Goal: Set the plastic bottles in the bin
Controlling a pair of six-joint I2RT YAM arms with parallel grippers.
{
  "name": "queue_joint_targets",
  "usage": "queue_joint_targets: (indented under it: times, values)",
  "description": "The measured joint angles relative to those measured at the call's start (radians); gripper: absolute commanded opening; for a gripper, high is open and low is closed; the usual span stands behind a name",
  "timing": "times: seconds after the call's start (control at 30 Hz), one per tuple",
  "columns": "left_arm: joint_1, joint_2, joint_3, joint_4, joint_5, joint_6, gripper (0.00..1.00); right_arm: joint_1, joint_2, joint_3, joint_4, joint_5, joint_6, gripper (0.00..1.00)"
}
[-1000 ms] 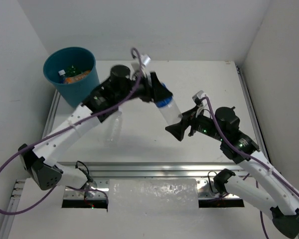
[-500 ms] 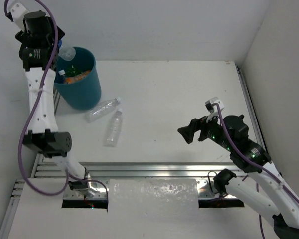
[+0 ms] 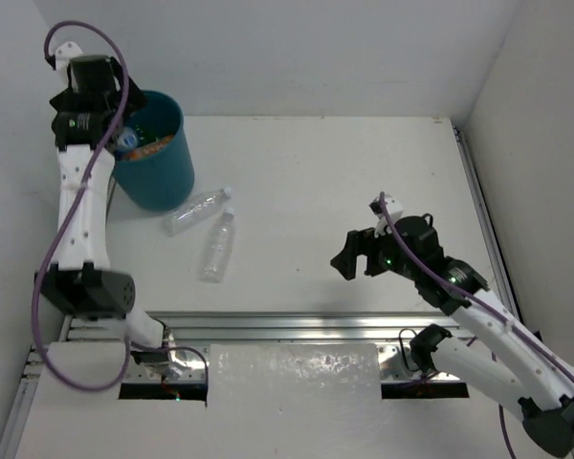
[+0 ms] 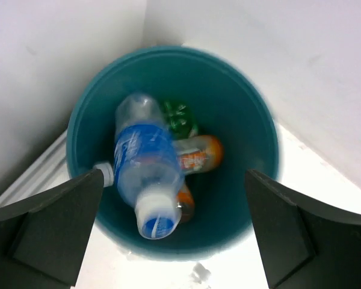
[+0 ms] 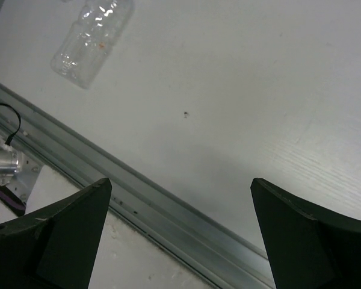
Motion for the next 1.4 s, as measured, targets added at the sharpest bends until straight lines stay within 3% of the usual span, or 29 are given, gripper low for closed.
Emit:
queue_joint_targets:
  times: [0.2, 0.47, 0.63, 0.73, 0.87, 1.17, 1.27, 1.33, 1.37, 1.4]
  values:
    - [-0.267, -0.455, -0.407, 0.063, 0.019, 0.007, 1.00, 0.031, 0.287, 0.007, 0.111, -0.040, 0.108, 0.99]
    - [-0.412, -0.659, -0.753, 0.061, 0.064, -0.010, 1.00, 0.083, 0.352, 0.007, 0.193, -0.035, 0.175, 0.99]
    - [-0.620, -0.562, -0.890, 0.066, 0.048, -0.055, 1.00, 0.083, 0.322, 0.007, 0.208, -0.011, 0.191, 0.99]
    - [-0.690, -0.464, -1.004, 0.089, 0.013, -0.100, 1.00, 0.083, 0.291, 0.006, 0.209, -0.009, 0.191, 0.99]
    - [-0.696, -0.371, -1.087, 0.094, -0.058, -0.158, 1.00, 0.083, 0.249, -0.014, 0.213, -0.011, 0.190, 0.99]
    - [-0.680, -0.144, -1.100, 0.263, -0.104, -0.226, 0.95, 0.083, 0.160, -0.065, 0.192, -0.013, 0.169, 0.99]
    - [-0.672, -0.064, -1.123, 0.300, -0.117, -0.243, 0.88, 0.083, 0.128, -0.079, 0.183, -0.012, 0.158, 0.99]
    - [-0.670, -0.017, -1.138, 0.308, -0.125, -0.259, 0.66, 0.083, 0.111, -0.087, 0.183, -0.009, 0.148, 0.99]
    - [-0.670, -0.005, -1.142, 0.320, -0.130, -0.270, 0.32, 0.083, 0.105, -0.091, 0.183, -0.009, 0.145, 0.99]
    - [-0.670, -0.007, -1.144, 0.336, -0.128, -0.275, 0.19, 0.083, 0.100, -0.094, 0.182, -0.008, 0.143, 0.99]
